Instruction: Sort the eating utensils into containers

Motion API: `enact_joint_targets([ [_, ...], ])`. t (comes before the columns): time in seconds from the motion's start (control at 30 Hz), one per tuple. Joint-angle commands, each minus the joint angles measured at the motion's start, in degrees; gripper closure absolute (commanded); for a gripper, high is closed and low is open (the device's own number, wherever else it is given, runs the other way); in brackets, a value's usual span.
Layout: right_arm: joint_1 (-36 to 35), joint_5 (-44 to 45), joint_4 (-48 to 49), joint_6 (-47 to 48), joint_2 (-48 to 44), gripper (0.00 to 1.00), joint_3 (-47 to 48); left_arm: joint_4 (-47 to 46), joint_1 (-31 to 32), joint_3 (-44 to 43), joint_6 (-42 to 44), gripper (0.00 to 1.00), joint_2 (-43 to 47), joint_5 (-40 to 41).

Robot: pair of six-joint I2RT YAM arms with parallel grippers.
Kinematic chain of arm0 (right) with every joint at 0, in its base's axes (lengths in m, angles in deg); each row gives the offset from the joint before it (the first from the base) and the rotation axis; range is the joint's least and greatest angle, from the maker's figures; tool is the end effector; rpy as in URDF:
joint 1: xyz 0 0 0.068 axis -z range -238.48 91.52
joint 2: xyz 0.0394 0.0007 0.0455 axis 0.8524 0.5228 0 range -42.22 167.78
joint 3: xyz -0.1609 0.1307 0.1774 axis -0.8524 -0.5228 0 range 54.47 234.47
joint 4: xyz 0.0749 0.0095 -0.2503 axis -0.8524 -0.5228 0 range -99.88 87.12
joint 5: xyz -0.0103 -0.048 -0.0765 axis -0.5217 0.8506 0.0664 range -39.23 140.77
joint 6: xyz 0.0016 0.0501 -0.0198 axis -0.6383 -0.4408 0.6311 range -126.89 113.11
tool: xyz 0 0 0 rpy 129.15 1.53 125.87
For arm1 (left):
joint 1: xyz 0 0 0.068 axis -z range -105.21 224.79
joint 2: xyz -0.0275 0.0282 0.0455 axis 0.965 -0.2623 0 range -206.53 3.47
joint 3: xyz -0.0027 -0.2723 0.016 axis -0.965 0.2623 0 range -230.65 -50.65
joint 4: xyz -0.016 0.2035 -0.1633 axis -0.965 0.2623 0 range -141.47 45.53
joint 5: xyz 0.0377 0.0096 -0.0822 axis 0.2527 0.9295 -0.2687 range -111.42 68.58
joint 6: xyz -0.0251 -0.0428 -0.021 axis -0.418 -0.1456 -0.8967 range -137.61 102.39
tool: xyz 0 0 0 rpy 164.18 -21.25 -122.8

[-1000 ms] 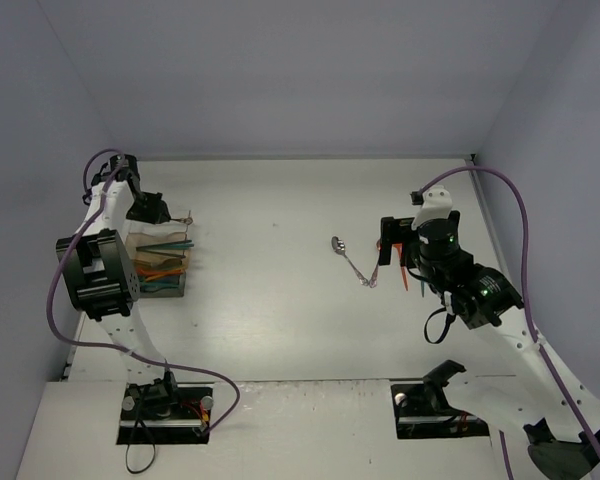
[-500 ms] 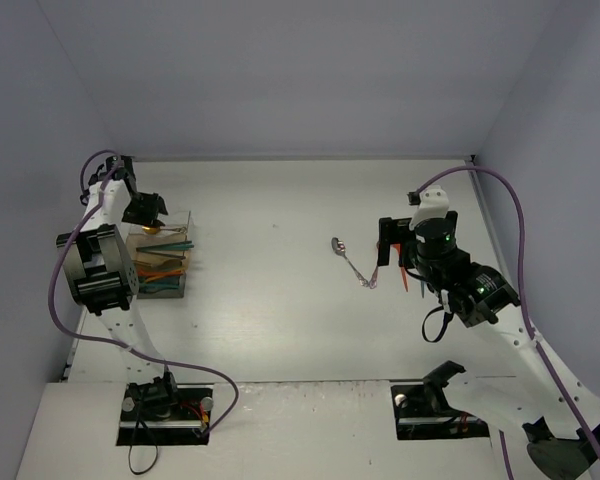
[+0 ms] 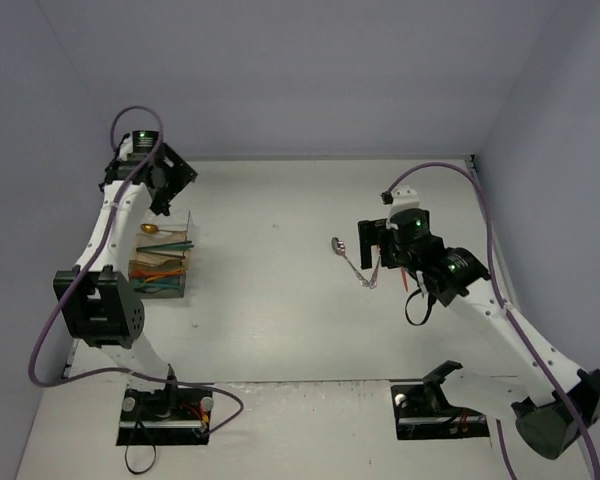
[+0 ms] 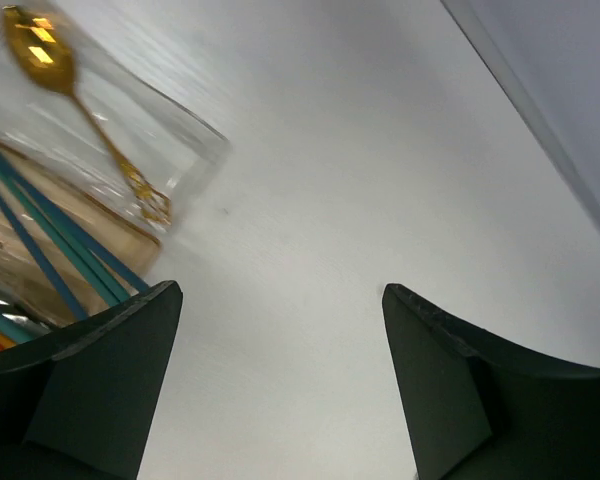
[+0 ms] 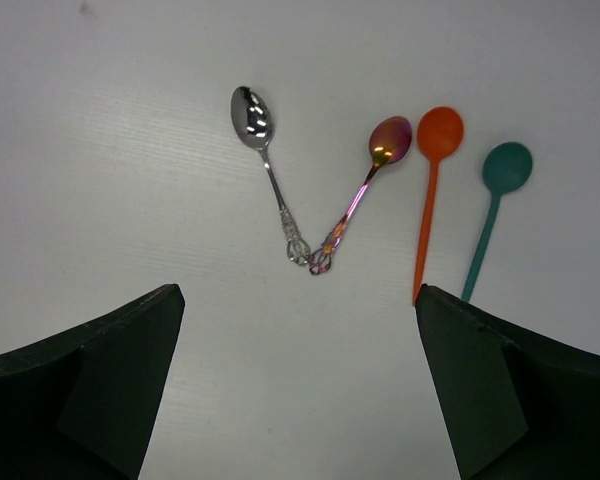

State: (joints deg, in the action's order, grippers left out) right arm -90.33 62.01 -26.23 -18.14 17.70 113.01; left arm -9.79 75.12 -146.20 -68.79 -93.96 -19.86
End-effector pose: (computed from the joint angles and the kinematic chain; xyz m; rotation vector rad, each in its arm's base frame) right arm 0.2015 0.1171 0.3506 -0.2335 1.9914 0.2876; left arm 0.3804 -0.0011 0.3517 -1.0293 2.1329 -0.4122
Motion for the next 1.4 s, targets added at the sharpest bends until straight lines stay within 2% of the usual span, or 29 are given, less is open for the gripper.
enact_joint_targets([
  [0.0, 0.58, -6.66, 2.61, -2.92, 5.72, 0.01, 0.92, -4.66, 7.79, 6.57, 14.65, 0.2, 12.83, 3.94],
  [0.13, 1.09, -8.49, 2.82, -6.04, 12.39, 0.04, 1.72, -9.45, 9.84, 18.75, 17.53, 0.2, 24.85, 1.27],
  [0.23, 1.67, -6.64, 3.37, -9.6, 16.65, 0.06, 2.49, -11.29, 10.39, 25.96, 18.54, 0.2, 33.63, -1.0],
  [0.43, 5.06, 0.8, 6.8, -16.21, 22.64, 0.3, 1.25, -10.68, 10.55, 32.57, 20.0, 0.2, 44.1, -4.72],
  [0.47, 6.02, 1.37, 7.15, -16.93, 23.36, 0.35, 0.94, -10.37, 10.48, 33.23, 20.08, 0.2, 44.72, -5.56],
  [0.63, 8.41, 3.82, 12.55, -21.41, 27.75, 0.47, -1.72, -8.13, 10.54, 34.12, 20.33, 0.2, 46.77, -9.6],
  [0.87, 8.99, 6.84, 15.27, -25.44, 33.89, 0.5, -2.29, -6.96, 10.57, 35.19, 20.22, 0.2, 46.93, -15.16],
  [1.03, 9.08, 8.35, 16.23, -28.1, 37.68, 0.57, -3.08, -6.96, 10.57, 35.95, 20.16, 0.2, 46.38, -17.01],
  [1.17, 9.08, 9.77, 16.78, -29.53, 39.05, 0.66, -4.61, -7.14, 10.57, 36.12, 19.89, 0.2, 45.91, -18.2],
  [1.37, 9.17, 9.76, 17.63, -28.61, 39.74, 0.87, -5.45, -7.31, 11.18, 35.44, 19.98, 0.2, 45.24, -19.02],
])
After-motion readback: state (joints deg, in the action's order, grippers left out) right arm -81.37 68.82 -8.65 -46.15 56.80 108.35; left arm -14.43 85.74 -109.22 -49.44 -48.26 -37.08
